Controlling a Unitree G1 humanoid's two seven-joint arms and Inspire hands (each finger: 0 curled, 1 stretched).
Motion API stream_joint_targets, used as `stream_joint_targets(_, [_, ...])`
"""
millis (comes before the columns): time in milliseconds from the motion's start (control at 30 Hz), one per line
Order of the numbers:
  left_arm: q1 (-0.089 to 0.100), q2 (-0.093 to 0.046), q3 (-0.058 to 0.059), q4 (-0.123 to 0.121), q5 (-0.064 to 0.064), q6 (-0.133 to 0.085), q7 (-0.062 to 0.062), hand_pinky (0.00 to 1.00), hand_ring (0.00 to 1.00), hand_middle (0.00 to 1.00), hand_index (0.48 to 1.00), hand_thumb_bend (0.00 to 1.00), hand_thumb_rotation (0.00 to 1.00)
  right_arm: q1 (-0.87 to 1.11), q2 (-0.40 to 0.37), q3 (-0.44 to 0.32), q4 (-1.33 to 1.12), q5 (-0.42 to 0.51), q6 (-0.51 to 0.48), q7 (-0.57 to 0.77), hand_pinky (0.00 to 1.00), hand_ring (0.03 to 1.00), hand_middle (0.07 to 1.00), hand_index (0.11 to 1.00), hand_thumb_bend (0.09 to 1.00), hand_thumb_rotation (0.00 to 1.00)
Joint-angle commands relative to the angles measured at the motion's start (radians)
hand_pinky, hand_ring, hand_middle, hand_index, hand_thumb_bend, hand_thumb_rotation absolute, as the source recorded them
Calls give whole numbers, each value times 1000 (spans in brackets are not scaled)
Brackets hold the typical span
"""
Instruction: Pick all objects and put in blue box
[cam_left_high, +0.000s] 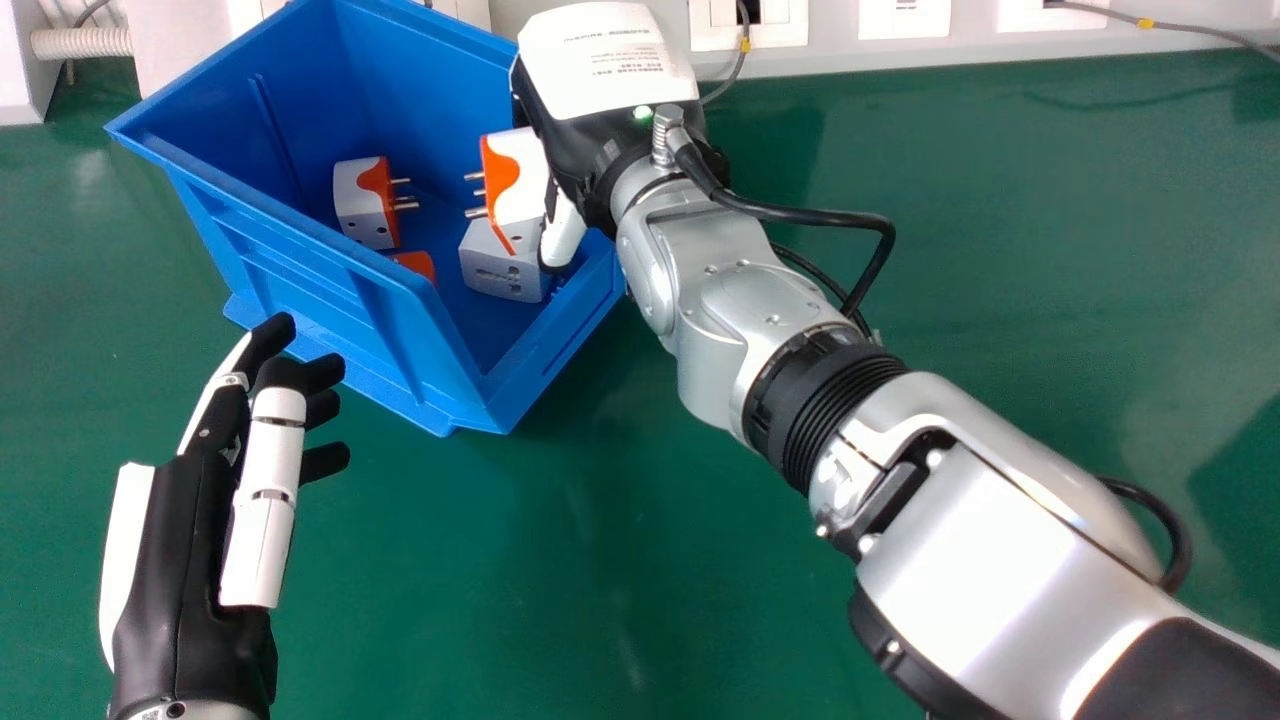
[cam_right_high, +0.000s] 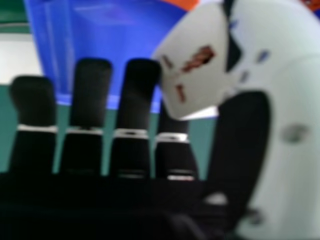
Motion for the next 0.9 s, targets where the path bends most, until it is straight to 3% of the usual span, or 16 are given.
stream_joint_targets(0, [-1,-1,0,-21,10,-26,7,757,833,827,892,313,931,-36,12,-13,-25,10,-17,-29,269,381,525,559,646,376])
stream_joint_targets(133, [-4,-2,0,-15,11,-29,7,757,833,827,892,312,932,-31,6,57,-17,-52,-11,-51,286,407,565,652,682,491])
stream_joint_targets(200, [-5,-3,0,-15,11,-28,8,757,834,827,892,311,932,-31,2,74,-15,-64,-16,-46,374,517,666,745,713,634])
stream_joint_targets(300, [-6,-5,-2,-18,12,-24,9,757,835,827,892,309,932,-32,-1,90,-11,-78,-19,-41,465,624,768,838,741,770])
stream_joint_targets(400, [-4,-5,-5,-20,17,-25,9,758,837,828,892,306,933,-32,-1,84,-14,-69,-12,-42,493,665,811,877,751,829])
stream_joint_targets(600, [-8,-1,-1,-9,20,-33,4,761,839,829,892,301,936,-31,0,67,-18,-54,-7,-40,538,730,891,935,767,922])
stream_joint_targets(867, [-27,6,5,3,22,-26,1,761,839,829,892,306,936,-27,-1,59,-17,-53,-7,-51,549,749,910,944,777,922])
